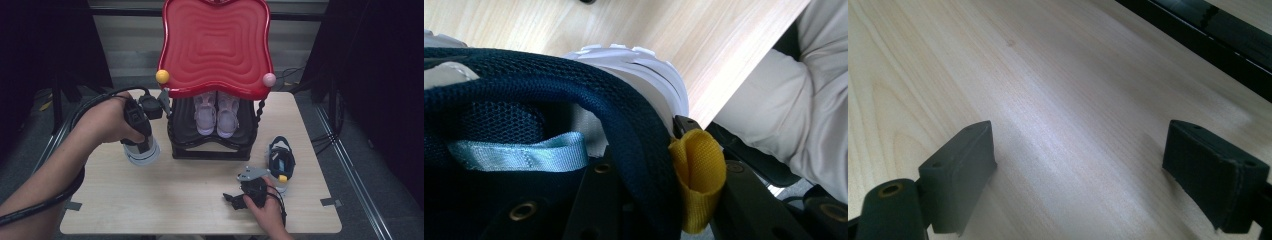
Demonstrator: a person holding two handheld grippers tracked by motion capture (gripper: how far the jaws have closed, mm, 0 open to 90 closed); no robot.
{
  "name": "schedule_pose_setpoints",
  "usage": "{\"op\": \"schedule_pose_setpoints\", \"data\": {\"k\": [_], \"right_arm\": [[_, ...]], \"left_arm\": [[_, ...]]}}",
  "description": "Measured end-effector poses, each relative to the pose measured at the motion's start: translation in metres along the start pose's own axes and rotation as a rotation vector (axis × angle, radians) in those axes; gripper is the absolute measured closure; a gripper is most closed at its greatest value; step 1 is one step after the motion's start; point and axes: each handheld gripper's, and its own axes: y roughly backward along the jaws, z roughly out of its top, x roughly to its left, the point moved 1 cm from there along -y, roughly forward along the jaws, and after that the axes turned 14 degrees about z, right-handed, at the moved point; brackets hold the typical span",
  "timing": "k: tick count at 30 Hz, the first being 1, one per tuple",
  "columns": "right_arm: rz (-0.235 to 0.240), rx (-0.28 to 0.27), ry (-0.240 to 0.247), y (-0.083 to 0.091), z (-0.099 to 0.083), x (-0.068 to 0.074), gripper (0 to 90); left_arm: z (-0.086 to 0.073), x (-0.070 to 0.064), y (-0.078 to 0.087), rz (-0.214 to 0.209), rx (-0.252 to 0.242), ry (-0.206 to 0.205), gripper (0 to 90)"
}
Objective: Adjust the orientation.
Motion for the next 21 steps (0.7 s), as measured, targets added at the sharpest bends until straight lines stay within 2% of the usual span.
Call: {"op": "schedule_pose_setpoints", "data": {"k": [3, 14, 21], "right_arm": [[0.0, 0.0, 0.0, 0.0, 0.0, 0.0, 12.5], [0.0, 0.0, 0.001, 0.0, 0.0, 0.0, 12.5], [0.0, -0.002, 0.0, 0.0, 0.0, 0.0, 12.5]], "left_arm": [[0.001, 0.002, 0.009, -0.007, -0.003, -0.011, 73.7], [0.005, 0.01, 0.033, -0.045, -0.012, -0.011, 73.6], [0.005, 0.017, 0.052, -0.038, -0.014, -0.009, 73.5]]}}
